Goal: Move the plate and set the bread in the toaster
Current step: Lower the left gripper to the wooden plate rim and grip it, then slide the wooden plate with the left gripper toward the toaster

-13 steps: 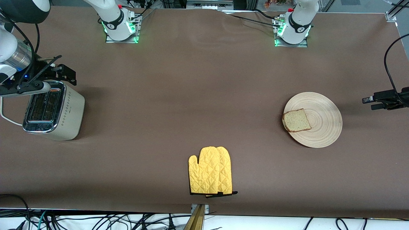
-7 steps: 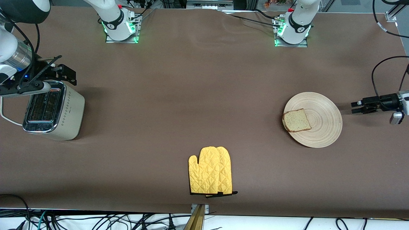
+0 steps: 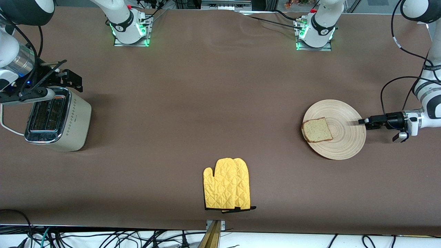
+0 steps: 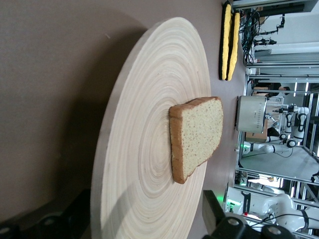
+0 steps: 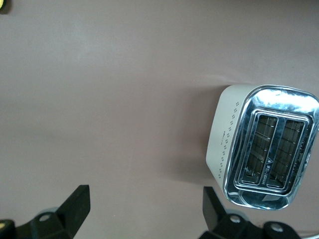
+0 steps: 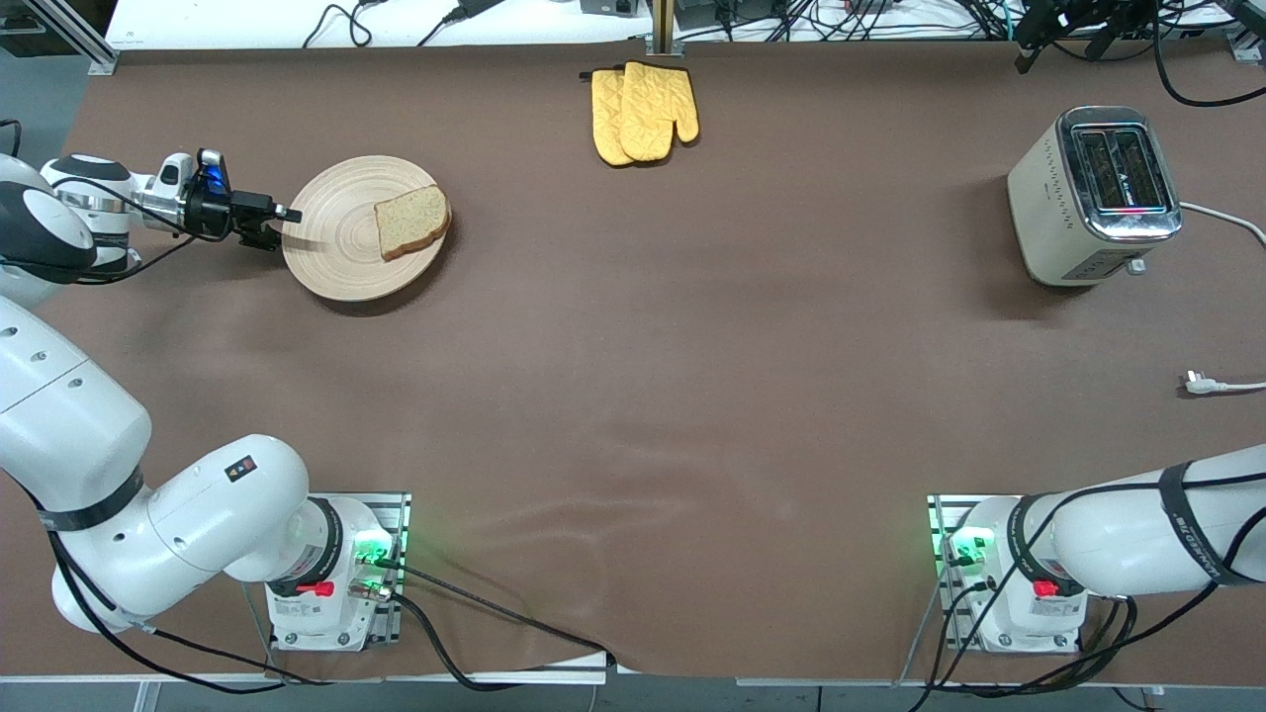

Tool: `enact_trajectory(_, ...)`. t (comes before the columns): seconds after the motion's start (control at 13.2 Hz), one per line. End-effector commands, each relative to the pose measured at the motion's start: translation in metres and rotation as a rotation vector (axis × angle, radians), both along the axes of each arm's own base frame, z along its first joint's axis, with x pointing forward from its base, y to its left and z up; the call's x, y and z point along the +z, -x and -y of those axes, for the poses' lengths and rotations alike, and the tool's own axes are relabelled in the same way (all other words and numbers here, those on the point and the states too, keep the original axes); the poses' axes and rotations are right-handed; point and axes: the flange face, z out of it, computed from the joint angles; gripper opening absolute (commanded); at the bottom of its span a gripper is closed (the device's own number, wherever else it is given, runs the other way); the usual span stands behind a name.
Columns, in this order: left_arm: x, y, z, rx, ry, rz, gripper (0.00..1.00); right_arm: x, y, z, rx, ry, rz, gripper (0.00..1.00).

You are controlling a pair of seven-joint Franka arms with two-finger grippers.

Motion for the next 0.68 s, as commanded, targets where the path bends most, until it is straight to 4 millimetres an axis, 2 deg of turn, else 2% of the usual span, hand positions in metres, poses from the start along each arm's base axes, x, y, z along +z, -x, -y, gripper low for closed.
enact_trajectory(0.0, 0.0078, -0.0083, -0.0097, 0.03, -0.006, -0.017, 0.82, 0.0034, 0.0051, 0.001, 0.012, -0.013, 0.008, 1.0)
enact_trajectory(0.15, 0.0087, -0.0089, -0.0098, 0.023, -0.013, -0.016, 0.25, 0.0025, 0.0047, 0.0009, 0.012, -0.013, 0.007, 1.0)
enact_trajectory(0.23, 0.0076, -0.0091, -0.0089, 0.022, -0.014, -0.017, 0.1, 0.0025, 0.0047, 0.0009, 0.012, -0.013, 0.007, 1.0)
enact_trajectory(0.3, 0.0066, -0.0102, -0.0061, 0.017, -0.014, -0.019, 0.02, 0.0025, 0.0047, 0.0009, 0.012, -0.013, 0.007, 1.0)
enact_trajectory(0.61, 0.0041, -0.0105, -0.0094, 0.012, -0.054, -0.018, 0.02, 0.0025, 0.0047, 0.0009, 0.012, -0.013, 0.007, 1.0)
